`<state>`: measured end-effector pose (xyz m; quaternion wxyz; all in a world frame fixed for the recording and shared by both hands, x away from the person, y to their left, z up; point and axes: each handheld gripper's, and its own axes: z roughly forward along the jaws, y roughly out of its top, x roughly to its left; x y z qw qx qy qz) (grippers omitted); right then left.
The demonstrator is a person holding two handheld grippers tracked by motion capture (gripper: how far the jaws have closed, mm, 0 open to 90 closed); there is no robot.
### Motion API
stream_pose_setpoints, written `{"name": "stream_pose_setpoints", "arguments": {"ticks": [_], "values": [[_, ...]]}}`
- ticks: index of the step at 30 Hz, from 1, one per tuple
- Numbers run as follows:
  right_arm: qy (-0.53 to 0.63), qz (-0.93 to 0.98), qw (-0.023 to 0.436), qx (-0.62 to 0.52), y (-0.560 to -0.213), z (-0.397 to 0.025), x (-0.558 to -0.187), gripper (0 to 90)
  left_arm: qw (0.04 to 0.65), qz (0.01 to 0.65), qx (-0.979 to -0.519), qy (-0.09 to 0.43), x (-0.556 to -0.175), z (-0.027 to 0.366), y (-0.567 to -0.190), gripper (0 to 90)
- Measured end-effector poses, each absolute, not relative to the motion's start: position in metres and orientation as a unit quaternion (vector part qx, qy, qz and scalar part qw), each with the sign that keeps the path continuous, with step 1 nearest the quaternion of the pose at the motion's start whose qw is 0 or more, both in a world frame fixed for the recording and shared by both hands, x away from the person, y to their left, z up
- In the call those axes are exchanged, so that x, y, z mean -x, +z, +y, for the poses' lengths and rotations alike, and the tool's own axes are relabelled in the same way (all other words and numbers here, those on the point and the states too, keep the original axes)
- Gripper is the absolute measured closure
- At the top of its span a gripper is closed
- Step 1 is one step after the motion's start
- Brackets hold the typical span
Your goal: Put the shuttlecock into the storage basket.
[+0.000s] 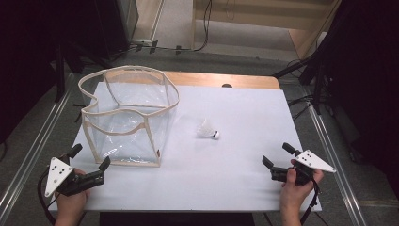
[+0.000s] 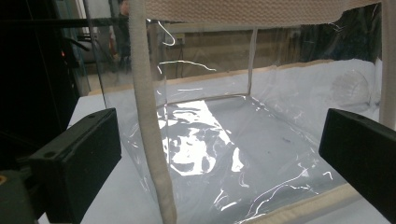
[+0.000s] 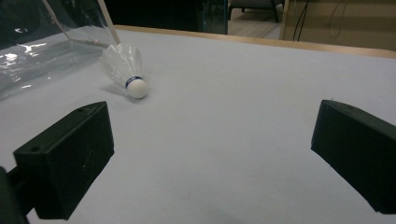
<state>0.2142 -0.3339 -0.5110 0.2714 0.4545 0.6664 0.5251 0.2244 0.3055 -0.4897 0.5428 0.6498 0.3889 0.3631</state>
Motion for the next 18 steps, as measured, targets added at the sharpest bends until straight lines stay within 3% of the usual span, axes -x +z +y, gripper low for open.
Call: {"name": "stream_pose_setpoints", "arguments": {"ticks": [18], "values": [[0.526,0.699,0.245,-0.418,-0.495,-0.309,-0.228,0.0,0.540,0.384,-0.651,0.370,-0.222,0.304,-0.490,0.0]]}}
